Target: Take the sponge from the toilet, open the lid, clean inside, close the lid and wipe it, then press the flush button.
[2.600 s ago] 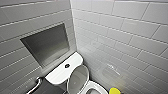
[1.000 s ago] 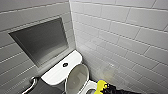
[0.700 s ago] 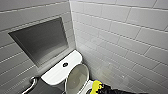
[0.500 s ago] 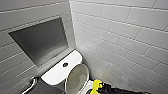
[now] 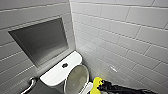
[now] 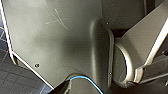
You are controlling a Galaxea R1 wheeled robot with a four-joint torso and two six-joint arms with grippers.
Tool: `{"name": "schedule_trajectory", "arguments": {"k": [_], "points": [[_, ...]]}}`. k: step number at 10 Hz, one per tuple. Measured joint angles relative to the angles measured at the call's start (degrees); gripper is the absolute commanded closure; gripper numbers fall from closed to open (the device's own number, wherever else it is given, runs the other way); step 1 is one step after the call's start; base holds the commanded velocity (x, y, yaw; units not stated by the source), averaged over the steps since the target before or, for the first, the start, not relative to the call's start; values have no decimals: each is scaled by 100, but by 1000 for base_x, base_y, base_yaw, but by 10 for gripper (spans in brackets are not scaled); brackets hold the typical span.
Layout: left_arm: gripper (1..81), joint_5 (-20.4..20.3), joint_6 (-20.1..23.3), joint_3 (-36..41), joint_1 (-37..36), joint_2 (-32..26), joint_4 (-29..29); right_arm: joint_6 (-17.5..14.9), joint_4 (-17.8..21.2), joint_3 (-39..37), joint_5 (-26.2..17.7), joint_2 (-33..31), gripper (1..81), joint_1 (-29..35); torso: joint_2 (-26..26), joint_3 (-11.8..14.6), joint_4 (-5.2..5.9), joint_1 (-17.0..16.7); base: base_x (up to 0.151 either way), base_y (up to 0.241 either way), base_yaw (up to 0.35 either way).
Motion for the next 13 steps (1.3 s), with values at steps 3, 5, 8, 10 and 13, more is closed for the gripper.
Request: {"name": "schedule_trajectory", "arguments": {"k": [3,5,8,10,13], "points": [[10,16,0,0,5,2,0,0,-22,61,-12,17,811,-6,-46,-312,0,40,0,0,0],[10,0,0,0,-17,5,0,0,-35,100,-1,127,811,77,-48,-350,0,40,0,0,0],[10,-4,0,0,-24,5,0,-2,-35,99,11,273,811,190,-50,-350,0,42,0,0,0],[10,-4,0,0,-22,5,0,-2,-38,55,11,336,811,168,-50,-389,0,42,0,0,0],[10,0,0,0,-22,33,0,-5,-40,55,40,271,811,182,-50,-756,0,44,0,0,0]]}}
